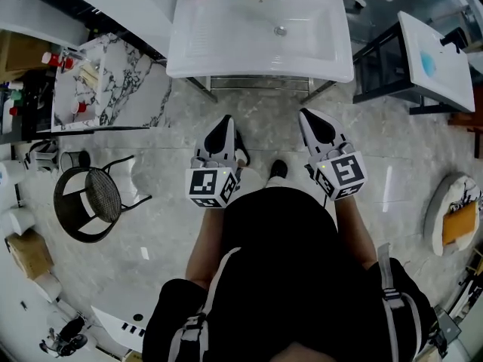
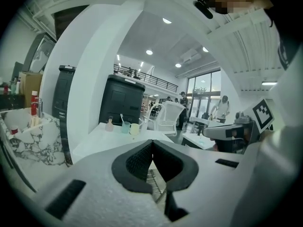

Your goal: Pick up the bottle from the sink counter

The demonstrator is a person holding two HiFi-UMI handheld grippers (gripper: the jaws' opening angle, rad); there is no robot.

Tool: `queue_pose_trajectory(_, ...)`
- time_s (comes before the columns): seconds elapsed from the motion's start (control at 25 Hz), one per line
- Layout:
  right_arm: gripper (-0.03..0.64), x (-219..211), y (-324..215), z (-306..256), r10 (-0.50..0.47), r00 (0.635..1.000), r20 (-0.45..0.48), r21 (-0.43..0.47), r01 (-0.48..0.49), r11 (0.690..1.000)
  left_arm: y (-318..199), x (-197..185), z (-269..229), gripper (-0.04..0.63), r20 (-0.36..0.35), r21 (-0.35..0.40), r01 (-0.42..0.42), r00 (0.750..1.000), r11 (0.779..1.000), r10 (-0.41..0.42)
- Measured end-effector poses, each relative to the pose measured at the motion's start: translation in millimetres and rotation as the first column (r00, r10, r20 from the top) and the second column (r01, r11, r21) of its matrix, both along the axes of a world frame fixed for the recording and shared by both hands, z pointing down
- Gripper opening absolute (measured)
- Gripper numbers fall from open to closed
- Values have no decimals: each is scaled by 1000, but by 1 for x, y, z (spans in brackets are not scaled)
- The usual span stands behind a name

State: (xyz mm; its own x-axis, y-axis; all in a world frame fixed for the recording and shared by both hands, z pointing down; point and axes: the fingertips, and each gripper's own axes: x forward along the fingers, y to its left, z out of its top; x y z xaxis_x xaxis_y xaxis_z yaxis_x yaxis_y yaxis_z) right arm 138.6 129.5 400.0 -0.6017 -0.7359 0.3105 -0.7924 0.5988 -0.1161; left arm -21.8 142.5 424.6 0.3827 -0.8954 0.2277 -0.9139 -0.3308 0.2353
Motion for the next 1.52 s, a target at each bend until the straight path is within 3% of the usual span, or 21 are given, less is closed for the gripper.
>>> queue_pose_trajectory(0.48, 3, -99, -98, -21, -10, 1000, -27, 46, 11, 999, -101, -94, -21, 19, -4, 77, -10, 1000, 997, 11)
queue_pose_trajectory(0.84, 3, -157, -136, -10, 18, 999, -36, 15, -17, 1000, -147, -147, -7, 20, 24, 53, -51, 998, 997, 50)
queue_pose_trajectory(1.24, 4, -173, -142, 16, 40, 998, -55, -78, -44, 996, -161, -158, 22, 20, 33, -11, -135, 990, 991, 136)
queue_pose_trajectory(1.52, 4, -182, -170, 18, 9, 999, -41, -83, -12, 996, -179, -157, 29, 20, 61, -59, -145, 987, 988, 148)
